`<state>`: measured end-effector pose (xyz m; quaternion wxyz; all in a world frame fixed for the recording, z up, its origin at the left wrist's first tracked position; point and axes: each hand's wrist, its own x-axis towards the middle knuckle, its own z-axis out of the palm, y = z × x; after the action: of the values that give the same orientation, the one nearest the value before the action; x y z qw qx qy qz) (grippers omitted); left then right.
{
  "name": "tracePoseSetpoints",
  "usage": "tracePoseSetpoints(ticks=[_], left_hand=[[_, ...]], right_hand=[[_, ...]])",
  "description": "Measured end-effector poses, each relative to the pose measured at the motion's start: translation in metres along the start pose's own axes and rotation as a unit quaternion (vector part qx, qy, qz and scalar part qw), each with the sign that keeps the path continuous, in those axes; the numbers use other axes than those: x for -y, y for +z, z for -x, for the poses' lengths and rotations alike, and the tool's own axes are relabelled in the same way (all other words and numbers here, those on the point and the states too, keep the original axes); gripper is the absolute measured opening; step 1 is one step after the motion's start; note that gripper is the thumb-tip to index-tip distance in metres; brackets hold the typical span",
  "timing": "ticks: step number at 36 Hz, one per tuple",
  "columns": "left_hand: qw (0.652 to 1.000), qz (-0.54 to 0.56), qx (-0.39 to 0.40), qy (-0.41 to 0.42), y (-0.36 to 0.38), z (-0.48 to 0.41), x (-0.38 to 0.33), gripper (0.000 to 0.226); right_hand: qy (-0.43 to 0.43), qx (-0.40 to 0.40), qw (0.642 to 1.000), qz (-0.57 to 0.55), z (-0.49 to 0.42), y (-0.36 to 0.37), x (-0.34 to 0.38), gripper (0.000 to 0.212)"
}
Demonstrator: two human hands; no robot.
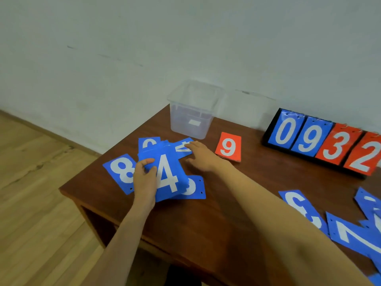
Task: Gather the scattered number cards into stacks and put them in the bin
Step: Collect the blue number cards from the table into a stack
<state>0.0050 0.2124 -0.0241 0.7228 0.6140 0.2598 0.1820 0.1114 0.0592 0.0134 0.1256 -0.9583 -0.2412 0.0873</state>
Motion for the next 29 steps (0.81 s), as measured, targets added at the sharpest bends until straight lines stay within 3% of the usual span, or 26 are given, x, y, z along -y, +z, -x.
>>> tracePoseSetpoints(ticks=[5,14,26,29], left_hand=[[1.000,0.004,0.012,0.003,-0.001,-0.007,-0.001,0.018],[1.000,0.006,0.022,-0.004,0.006,-0.019,-0.010,0.021],[1.000,0.006,0.021,-0.021,0.006,-0.014,-0.011,0.021],[0.999,0.007,0.027,-0.024,0.009,-0.004,-0.014,0.020]], right_hand=[[-0.026,0.094,0.991,0.096,-0.050,-0.003,0.004,0.068],[-0.020,0.191,0.972,0.133,-0.098,0.000,0.009,0.071],[0.043,0.179,0.971,0.152,-0.051,-0.014,0.005,0.078],[0.073,0.193,0.964,0.170,-0.036,-0.020,-0.001,0.066]])
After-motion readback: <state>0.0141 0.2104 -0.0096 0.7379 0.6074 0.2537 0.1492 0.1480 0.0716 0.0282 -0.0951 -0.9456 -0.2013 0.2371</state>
